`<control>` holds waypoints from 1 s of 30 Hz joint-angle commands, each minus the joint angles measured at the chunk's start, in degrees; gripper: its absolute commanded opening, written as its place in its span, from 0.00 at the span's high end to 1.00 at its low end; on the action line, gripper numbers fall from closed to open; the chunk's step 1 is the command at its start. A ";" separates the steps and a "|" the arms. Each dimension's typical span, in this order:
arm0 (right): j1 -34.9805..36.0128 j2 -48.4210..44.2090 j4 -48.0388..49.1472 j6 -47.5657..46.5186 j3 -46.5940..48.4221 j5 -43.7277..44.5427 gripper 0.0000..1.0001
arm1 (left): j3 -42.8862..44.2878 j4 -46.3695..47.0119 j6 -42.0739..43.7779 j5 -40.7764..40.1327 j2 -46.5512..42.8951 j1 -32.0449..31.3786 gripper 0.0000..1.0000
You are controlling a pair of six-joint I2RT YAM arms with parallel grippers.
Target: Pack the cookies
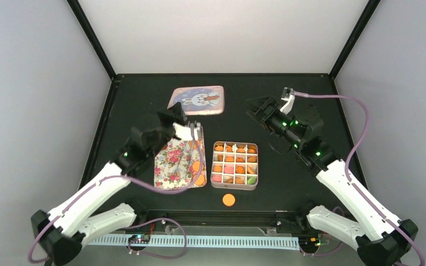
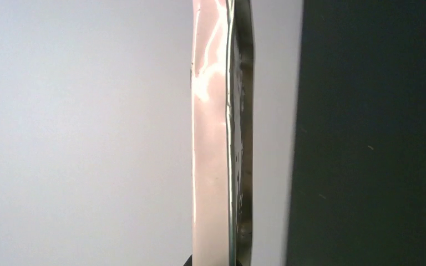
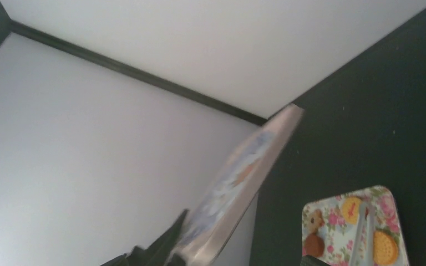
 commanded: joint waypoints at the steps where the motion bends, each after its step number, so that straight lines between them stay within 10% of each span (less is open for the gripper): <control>1: -2.27 1.87 7.68 4.13 -3.19 -12.24 0.18 | -9.84 21.58 23.21 9.69 -10.71 -3.31 0.98; 10: -2.45 6.26 19.38 6.33 -5.39 -20.85 0.21 | -19.22 28.09 34.19 16.48 -17.68 -6.54 0.98; 24: -2.02 8.66 24.43 9.77 -6.72 -20.74 0.68 | -25.14 38.23 40.06 17.72 -16.96 -8.54 0.97; 26: -1.95 8.69 24.50 9.66 -6.90 -20.83 0.83 | -25.23 37.59 39.59 17.19 -17.06 -8.83 0.77; 29: -2.20 8.44 23.37 8.27 -7.07 -20.98 0.98 | -23.94 29.73 37.76 13.83 -17.49 -9.48 0.06; 30: -2.50 8.10 21.57 6.60 -6.74 -21.06 0.99 | -22.54 23.99 36.28 11.59 -17.61 -9.87 0.02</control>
